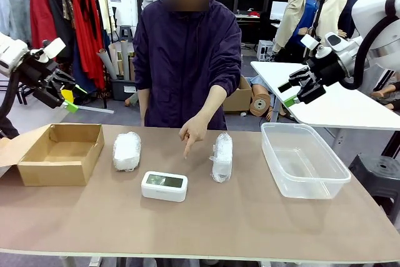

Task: Separate and place wrapped and unwrapped clocks.
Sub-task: Pick up the Digital clock indicated by the person.

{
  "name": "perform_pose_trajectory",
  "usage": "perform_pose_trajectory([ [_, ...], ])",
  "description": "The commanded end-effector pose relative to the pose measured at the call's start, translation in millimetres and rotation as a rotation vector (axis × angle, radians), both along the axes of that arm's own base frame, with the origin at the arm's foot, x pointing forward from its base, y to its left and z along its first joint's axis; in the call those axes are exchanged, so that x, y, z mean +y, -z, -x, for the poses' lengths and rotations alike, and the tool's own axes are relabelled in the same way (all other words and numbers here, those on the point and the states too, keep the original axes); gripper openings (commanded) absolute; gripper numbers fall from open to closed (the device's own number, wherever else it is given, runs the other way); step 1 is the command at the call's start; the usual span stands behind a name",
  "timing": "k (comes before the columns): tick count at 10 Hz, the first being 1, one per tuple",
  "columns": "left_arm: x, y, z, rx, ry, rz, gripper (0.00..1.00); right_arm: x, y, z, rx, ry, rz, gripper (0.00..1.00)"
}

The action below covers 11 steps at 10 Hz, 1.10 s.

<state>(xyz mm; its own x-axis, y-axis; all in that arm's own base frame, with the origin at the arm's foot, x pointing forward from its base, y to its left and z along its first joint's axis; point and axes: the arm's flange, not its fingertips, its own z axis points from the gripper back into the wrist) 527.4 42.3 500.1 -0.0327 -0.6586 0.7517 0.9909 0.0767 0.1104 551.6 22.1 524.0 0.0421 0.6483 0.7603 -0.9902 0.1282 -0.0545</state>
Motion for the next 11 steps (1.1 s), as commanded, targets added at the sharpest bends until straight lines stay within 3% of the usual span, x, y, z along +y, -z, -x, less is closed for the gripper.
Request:
perform_pose_trajectory([
  [1,-0.5,-0.6,5.2,0.000,0.003,-0.003,1.00,0.4,-1.7,2.0,-0.011,0.006,0.007,1.00],
  [11,-0.5,-0.6,5.2,0.000,0.003,-0.003,1.00,0.4,-1.7,2.0,-0.011,0.006,0.007,1.00],
])
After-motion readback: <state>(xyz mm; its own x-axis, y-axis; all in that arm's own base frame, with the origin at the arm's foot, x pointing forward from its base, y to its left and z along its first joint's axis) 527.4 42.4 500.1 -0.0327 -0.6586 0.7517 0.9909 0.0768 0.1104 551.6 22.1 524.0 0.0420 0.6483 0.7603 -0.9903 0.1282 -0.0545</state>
